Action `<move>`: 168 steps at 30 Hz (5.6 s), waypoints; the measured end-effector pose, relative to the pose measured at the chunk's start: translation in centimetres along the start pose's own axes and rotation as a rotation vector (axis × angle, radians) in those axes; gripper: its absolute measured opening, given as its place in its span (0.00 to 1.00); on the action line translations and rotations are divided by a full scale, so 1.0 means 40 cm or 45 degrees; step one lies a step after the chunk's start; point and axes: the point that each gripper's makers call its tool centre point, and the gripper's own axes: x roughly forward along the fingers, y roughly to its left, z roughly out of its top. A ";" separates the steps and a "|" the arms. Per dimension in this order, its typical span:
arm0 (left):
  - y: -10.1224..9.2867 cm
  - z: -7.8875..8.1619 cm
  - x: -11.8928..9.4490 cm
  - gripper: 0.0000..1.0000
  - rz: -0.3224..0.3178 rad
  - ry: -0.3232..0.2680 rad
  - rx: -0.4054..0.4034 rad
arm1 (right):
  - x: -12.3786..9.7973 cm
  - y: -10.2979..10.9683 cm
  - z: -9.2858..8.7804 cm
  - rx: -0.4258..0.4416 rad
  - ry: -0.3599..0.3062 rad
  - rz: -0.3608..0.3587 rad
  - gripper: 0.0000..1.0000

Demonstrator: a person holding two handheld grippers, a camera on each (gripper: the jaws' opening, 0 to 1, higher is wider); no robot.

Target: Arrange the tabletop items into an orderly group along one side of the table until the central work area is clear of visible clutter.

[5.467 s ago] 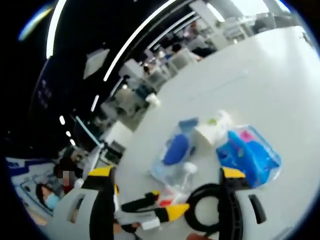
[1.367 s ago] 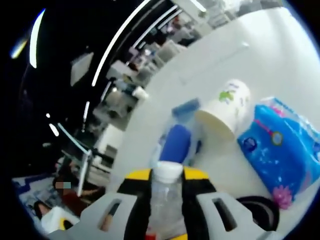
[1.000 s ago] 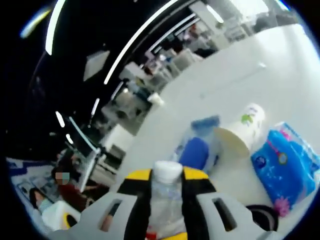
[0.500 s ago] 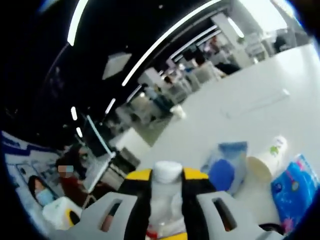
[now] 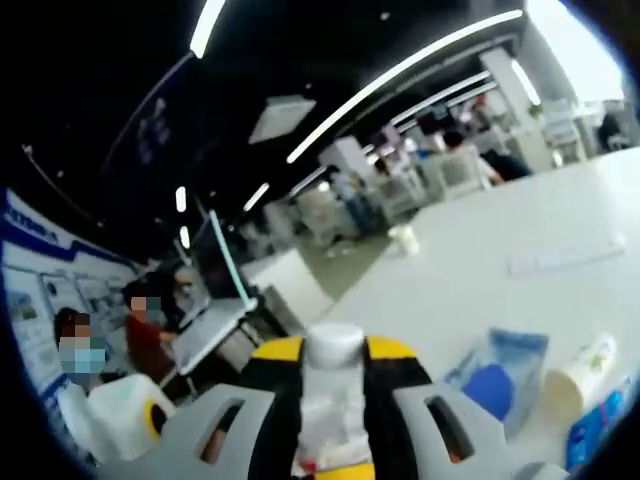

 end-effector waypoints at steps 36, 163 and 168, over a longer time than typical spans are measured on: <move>0.162 -0.041 0.148 0.37 0.083 0.011 -0.080 | 0.166 0.028 -0.029 -0.287 0.031 0.119 0.19; 0.162 -0.069 0.079 0.94 0.049 -0.023 -0.151 | 0.017 -0.079 -0.063 -0.342 0.062 -0.066 0.71; 0.154 -0.069 0.060 0.93 0.045 -0.012 -0.127 | -0.012 -0.087 -0.061 -0.340 0.062 -0.081 0.71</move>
